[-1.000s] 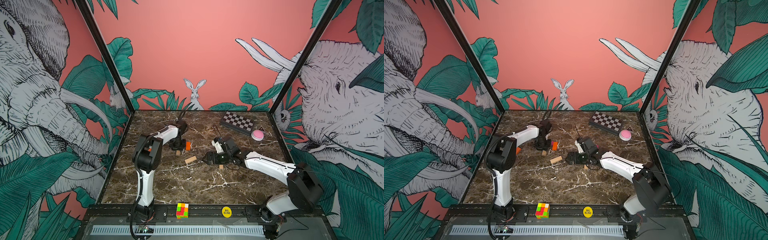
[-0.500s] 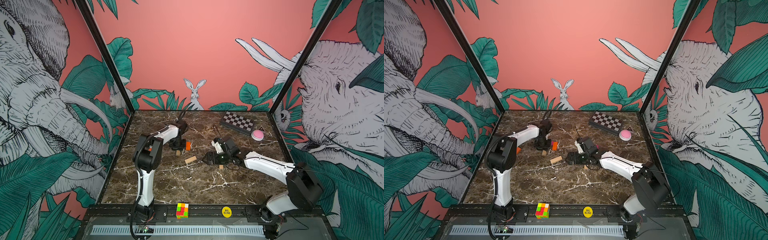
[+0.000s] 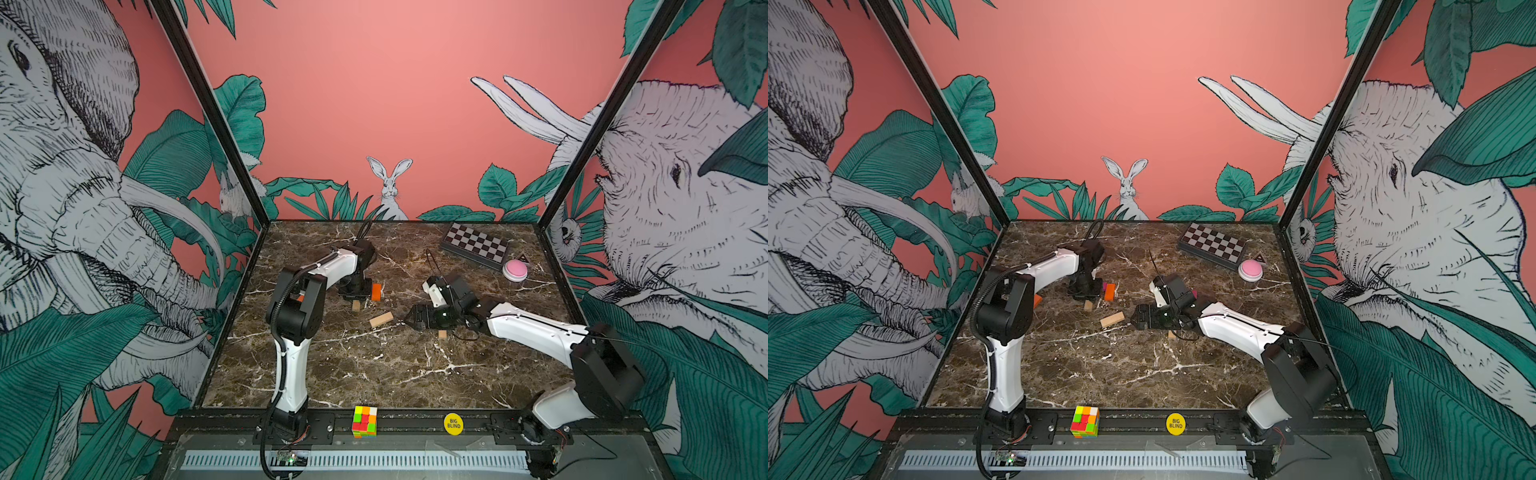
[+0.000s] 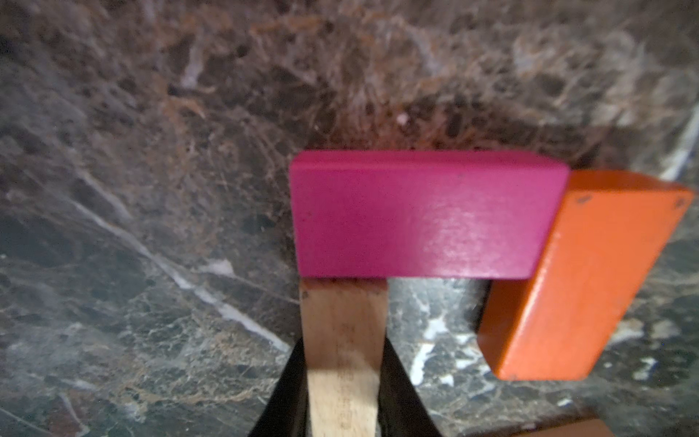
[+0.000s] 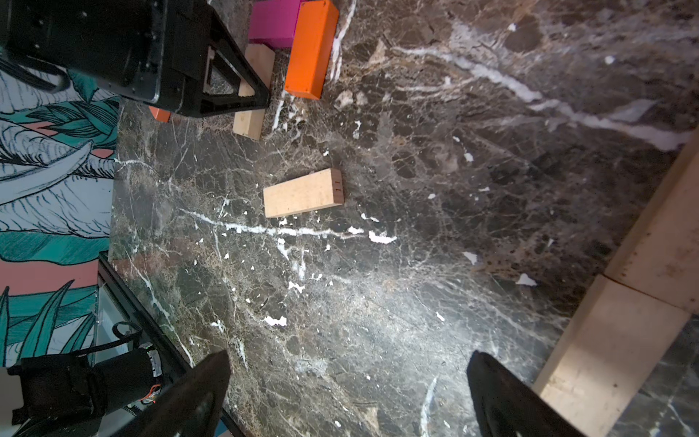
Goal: Assemble the letter p with building blocks
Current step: Assemble the building block at the center of the board.
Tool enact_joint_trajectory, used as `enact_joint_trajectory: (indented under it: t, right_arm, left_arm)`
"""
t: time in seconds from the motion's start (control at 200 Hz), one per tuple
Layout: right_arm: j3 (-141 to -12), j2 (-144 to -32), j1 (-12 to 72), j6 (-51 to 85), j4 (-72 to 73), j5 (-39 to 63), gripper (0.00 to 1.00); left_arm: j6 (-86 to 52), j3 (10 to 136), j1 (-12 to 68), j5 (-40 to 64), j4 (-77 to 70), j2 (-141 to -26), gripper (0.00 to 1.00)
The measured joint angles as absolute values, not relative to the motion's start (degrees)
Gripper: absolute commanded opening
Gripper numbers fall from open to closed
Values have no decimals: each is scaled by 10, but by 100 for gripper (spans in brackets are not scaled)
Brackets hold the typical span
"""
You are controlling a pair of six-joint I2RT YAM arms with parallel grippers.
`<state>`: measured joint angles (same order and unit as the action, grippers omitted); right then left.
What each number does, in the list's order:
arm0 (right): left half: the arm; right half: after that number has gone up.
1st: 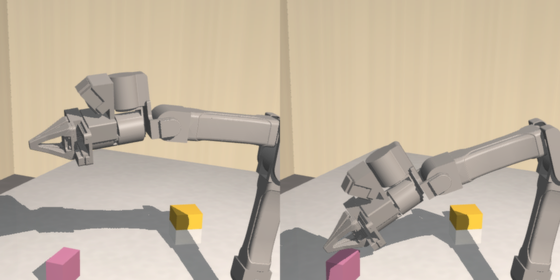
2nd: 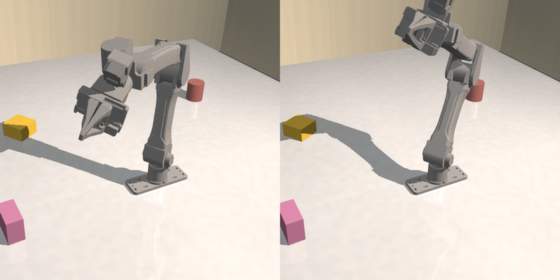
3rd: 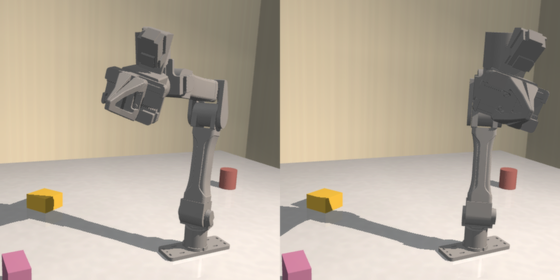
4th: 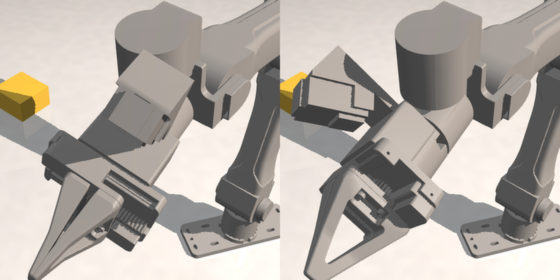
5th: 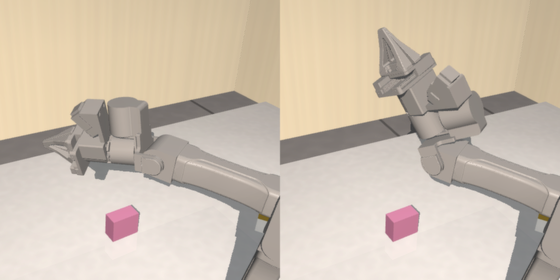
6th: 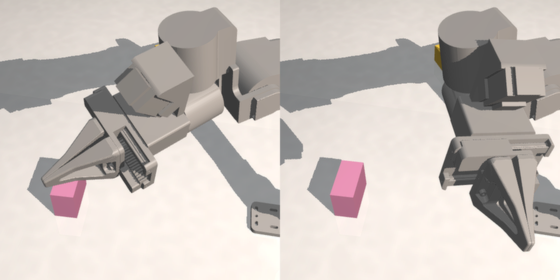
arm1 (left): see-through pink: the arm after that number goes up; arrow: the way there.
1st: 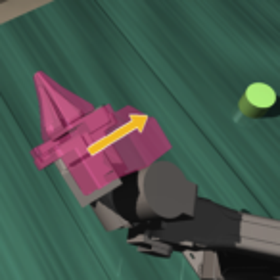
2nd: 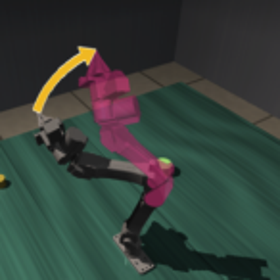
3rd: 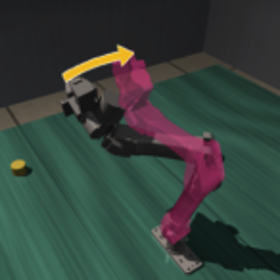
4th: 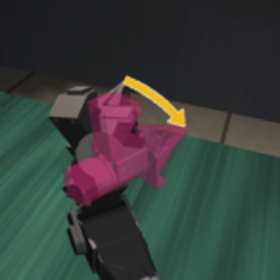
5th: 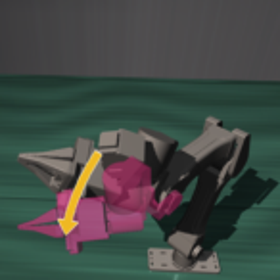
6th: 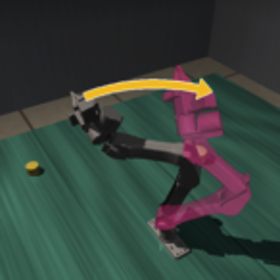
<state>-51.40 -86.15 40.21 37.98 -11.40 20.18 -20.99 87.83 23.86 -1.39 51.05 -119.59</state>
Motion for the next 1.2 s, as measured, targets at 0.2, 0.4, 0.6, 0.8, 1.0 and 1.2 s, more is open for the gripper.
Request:
enact_joint_trajectory:
  t: [0.2, 0.4, 0.6, 0.8, 1.0, 1.2]
  right_arm:
    - [-514, -861, 402, 380, -114, 202, 98]
    - [-514, -861, 402, 380, -114, 202, 98]
    - [-514, -861, 402, 380, -114, 202, 98]
    - [-514, -861, 402, 380, -114, 202, 98]
    - [-514, -861, 402, 380, -114, 202, 98]
    - [-514, -861, 402, 380, -114, 202, 98]
  left_arm:
    - [-208, 879, 239, -17, 511, -1196, 3]
    - [-201, 880, 239, -17, 511, -1197, 2]
    - [-196, 880, 239, -18, 511, -1197, 2]
    - [-195, 879, 239, -20, 510, -1197, 2]
    - [-197, 879, 239, -19, 510, -1197, 2]
    - [-200, 879, 239, -19, 510, -1197, 2]
